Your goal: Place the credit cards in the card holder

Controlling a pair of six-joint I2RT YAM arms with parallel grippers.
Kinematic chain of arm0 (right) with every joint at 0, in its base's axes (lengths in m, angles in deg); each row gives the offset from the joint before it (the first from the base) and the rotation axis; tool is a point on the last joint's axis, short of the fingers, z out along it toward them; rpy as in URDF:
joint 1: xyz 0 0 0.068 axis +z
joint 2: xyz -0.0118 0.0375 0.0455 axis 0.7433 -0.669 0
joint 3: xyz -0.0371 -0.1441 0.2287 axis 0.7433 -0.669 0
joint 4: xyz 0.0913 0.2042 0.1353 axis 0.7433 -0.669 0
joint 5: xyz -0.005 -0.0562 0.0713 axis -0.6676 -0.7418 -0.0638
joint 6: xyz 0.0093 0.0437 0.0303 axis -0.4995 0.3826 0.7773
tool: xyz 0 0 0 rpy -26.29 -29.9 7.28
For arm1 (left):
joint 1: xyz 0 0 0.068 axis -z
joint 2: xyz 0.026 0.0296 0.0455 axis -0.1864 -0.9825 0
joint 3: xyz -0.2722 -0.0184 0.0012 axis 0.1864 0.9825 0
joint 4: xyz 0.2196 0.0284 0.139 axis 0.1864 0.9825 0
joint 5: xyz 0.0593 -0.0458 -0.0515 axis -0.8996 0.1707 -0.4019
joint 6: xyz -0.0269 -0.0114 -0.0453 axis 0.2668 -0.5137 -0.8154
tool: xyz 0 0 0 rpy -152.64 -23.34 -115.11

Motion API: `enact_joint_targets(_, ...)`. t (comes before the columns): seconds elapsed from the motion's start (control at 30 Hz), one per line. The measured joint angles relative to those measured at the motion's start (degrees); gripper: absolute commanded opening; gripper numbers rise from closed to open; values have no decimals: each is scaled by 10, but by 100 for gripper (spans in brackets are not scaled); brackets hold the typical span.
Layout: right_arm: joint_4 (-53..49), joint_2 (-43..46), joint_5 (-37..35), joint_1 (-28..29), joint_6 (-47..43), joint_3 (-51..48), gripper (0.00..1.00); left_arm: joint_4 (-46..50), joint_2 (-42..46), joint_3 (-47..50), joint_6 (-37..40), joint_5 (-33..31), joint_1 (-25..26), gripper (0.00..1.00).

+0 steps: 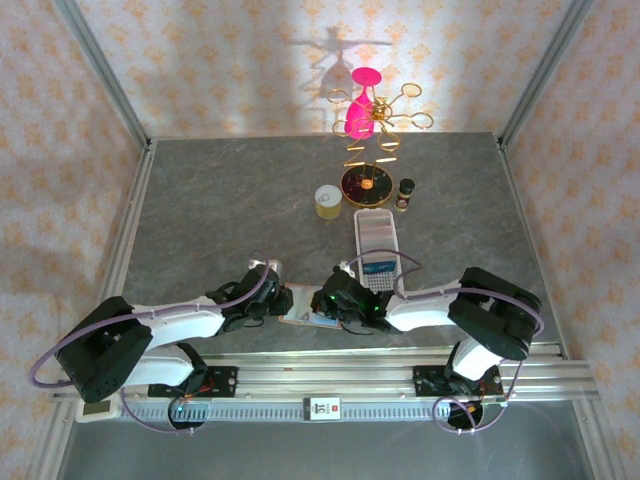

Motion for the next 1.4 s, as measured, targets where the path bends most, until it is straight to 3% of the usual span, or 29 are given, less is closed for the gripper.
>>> enact_joint_targets(0.3, -57, -3, -19, 5, -31, 27, 27, -11, 3, 7, -1, 0, 0, 21)
enact_joint_targets(0.6, -106, 5, -27, 6, -53, 36, 10, -19, 4, 12, -2, 0, 0, 20)
enact_joint_targets(0.73, -110, -10, -25, 6, -57, 48, 6, -25, 9, 18, -4, 0, 0, 22)
enact_joint_targets(1.13, -119, -54, -11, 10, -65, 96, 3, -62, 18, 40, -20, 8, 0, 29)
enact_joint_targets(1.4, -120, -51, -13, 10, -65, 96, 8, -69, 24, 48, -22, 3, 0, 23)
